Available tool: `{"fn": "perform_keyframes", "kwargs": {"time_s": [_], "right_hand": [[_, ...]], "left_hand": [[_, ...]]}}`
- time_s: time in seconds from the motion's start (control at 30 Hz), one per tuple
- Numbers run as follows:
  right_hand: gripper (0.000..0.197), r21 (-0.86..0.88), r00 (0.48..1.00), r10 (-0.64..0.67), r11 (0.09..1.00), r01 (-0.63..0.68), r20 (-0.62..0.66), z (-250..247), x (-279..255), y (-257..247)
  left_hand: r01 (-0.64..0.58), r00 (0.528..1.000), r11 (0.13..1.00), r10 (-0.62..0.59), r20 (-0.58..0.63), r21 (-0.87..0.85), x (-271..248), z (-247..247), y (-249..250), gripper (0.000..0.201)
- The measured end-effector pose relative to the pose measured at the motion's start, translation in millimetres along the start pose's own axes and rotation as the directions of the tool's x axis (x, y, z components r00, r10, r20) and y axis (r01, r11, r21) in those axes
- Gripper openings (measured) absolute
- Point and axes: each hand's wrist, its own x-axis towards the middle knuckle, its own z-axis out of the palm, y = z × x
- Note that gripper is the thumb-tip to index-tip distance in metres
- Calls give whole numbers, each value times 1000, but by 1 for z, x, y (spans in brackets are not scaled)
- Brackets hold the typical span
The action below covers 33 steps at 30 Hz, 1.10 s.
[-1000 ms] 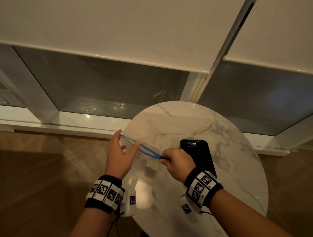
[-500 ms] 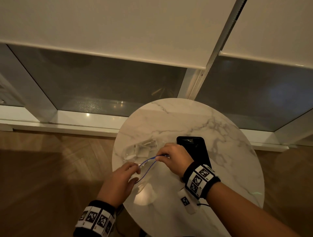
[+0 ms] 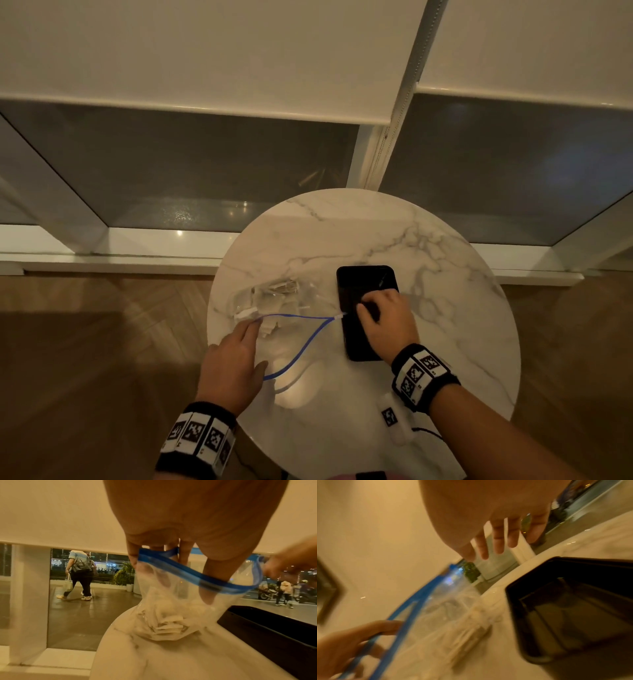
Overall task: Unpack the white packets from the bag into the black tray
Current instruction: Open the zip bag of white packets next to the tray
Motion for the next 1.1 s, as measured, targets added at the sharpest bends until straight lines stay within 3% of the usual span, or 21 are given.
{"fn": "perform_keyframes", "kwargs": {"time_s": [0.07,0.13,0.17,0.23,0.33,0.5,0.57,0.6,0.67,0.73,0.77,0.87,0.97,1.1], "right_hand": [[45,-67,956,285,958,-280,71,1,-2,33],[67,-144,831,508,861,-488,224,3,-6,64],[69,-165,773,558,829,-534,302,4,-8,77],[46,-184,712,569,817,-546,411,5,-10,92],[16,-161,726,548,830,-535,415,-4,-6,117],[26,110,837,479,847,-520,262,-26,20,162],[39,206,852,498,828,-522,159,-32,29,171],[48,261,827,542,785,-561,149,-34,31,176],[64,348,721,637,633,-691,273,-33,29,178],[61,339,627,634,528,-779,452,-26,24,176],[54,320,611,625,523,-790,487,-22,21,176],[36,290,664,615,602,-744,425,-22,20,177],[36,243,752,553,722,-648,359,-32,30,185],[29,190,811,478,809,-556,338,-39,40,194]], "left_hand": [[55,998,998,-56,-42,-20,-1,0,3,86],[113,991,993,-115,-70,-35,0,1,11,88],[137,987,990,-140,-80,-34,1,1,17,88],[169,981,985,-173,-91,-44,2,2,26,90],[229,968,973,-231,-98,-31,1,6,48,93],[308,945,951,-310,-103,-37,-4,15,84,97],[337,935,940,-341,-95,-55,-6,20,93,96],[351,930,934,-356,-94,-62,-6,23,99,96],[369,921,926,-376,-100,-81,-6,28,108,96],[384,914,919,-392,-103,-91,-5,32,116,97],[393,910,915,-401,-100,-94,-5,33,119,98],[387,910,914,-400,-107,-119,-6,37,126,97],[386,908,912,-402,-116,-139,-7,37,125,96],[377,915,918,-389,-103,-123,-3,34,120,97]]}}
